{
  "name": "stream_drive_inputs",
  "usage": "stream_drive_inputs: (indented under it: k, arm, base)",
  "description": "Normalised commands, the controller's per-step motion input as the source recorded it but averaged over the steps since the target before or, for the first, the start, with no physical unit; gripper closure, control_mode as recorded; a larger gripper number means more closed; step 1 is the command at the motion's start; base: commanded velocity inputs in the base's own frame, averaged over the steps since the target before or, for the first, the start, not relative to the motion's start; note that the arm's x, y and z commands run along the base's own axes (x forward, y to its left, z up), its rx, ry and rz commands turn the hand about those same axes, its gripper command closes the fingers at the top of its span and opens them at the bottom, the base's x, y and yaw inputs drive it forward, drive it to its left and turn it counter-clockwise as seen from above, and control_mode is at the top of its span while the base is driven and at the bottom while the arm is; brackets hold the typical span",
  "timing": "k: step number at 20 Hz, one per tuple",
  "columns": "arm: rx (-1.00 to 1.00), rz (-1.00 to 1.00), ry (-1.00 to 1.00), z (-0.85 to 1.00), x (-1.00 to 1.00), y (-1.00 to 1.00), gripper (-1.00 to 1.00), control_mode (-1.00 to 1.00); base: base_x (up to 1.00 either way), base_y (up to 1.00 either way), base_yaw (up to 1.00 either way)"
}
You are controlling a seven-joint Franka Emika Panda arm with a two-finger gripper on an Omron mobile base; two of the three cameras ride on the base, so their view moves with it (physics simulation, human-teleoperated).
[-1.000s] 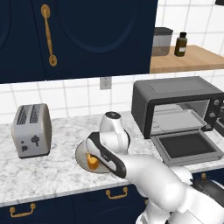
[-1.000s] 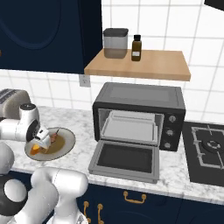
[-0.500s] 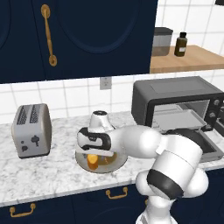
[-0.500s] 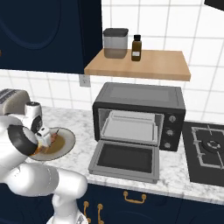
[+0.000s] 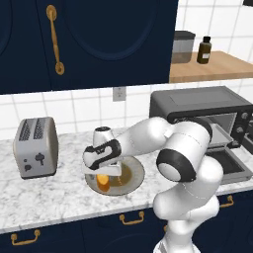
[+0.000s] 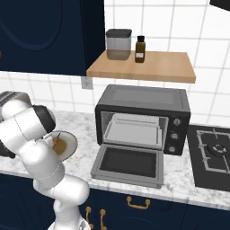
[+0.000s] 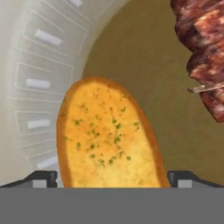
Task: Pick up the kebab skewer and baguette bread, and place them inside the toaster oven. Close the toaster oven door and start by setting the timer.
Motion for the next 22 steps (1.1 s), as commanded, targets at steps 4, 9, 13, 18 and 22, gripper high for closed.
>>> stream_drive_inputs:
  k: [4, 9, 13, 18, 22]
  arm:
    - [0.00, -0.02, 0.00, -0.26, 0.00, 0.00, -1.00, -1.00]
    - [0.00, -0.02, 0.00, -0.20, -0.17, 0.00, 1.00, -1.00]
    - [0.00, -0.01, 0.00, -0.03, -0.59, -0.18, 1.00, -1.00]
    - [0.09, 0.00, -0.06, 0.22, -0.30, -0.42, 1.00, -1.00]
    - [0.15, 0.00, -0.16, 1.00, -0.32, -0.62, 1.00, -1.00]
  base:
    - [0.00, 0.00, 0.00]
    - [0.00, 0.00, 0.00]
    - [0.00, 0.00, 0.00]
    - [0.00, 0.00, 0.00]
    - [0.00, 0.00, 0.00]
